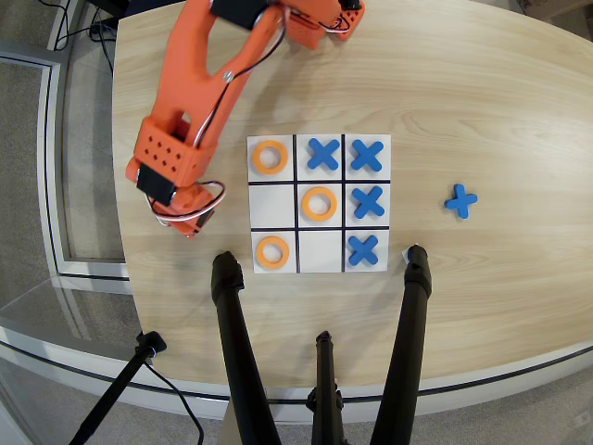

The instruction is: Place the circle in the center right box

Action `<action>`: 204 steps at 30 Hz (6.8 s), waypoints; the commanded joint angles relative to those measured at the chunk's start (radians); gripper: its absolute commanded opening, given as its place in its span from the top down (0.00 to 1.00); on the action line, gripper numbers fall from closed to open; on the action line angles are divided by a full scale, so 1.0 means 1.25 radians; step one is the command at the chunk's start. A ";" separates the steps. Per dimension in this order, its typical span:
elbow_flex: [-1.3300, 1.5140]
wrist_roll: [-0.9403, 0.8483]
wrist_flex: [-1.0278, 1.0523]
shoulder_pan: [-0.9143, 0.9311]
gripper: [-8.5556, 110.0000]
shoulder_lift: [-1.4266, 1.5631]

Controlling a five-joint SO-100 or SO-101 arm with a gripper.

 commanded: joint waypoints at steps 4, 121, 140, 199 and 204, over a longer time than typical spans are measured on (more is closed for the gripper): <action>0.260 0.011 -0.082 -0.086 0.93 0.307; 1.150 -0.109 0.128 -0.309 0.82 1.425; 1.303 -0.106 0.360 -0.216 0.93 1.613; 1.303 -0.206 0.353 0.888 0.93 1.643; 1.303 -0.206 0.353 0.888 0.93 1.643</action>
